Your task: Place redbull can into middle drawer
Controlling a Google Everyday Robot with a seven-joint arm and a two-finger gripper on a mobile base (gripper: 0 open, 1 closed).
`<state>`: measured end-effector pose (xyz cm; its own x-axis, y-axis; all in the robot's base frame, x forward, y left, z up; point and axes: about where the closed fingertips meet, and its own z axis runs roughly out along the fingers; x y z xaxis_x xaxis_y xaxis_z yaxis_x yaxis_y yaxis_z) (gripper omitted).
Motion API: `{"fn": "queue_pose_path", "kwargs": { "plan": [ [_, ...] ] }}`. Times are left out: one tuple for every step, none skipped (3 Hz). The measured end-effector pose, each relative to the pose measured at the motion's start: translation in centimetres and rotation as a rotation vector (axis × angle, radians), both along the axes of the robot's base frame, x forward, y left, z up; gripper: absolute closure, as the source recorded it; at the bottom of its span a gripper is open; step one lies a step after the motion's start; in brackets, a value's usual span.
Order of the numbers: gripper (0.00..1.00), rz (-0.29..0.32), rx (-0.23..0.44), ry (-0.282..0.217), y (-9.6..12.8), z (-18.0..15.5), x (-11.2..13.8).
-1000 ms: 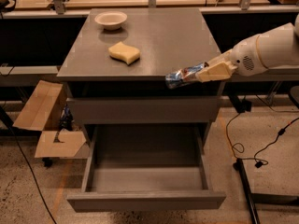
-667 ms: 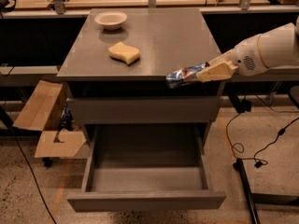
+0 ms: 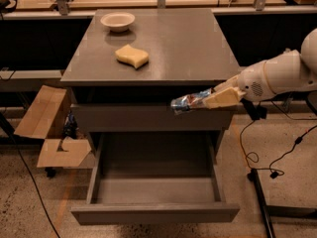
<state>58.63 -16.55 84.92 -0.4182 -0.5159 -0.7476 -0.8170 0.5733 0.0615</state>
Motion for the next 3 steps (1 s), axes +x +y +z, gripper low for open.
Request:
{"fn": "queue_pose_path", "kwargs": {
  "plan": [
    [1.00, 0.034, 0.041, 0.061, 1.2, -4.5, -1.9],
    [1.00, 0.084, 0.077, 0.109, 3.1, -9.4, -4.0],
    [1.00, 0.124, 0.123, 0.154, 5.5, -14.4, -6.1]
  ]
}}
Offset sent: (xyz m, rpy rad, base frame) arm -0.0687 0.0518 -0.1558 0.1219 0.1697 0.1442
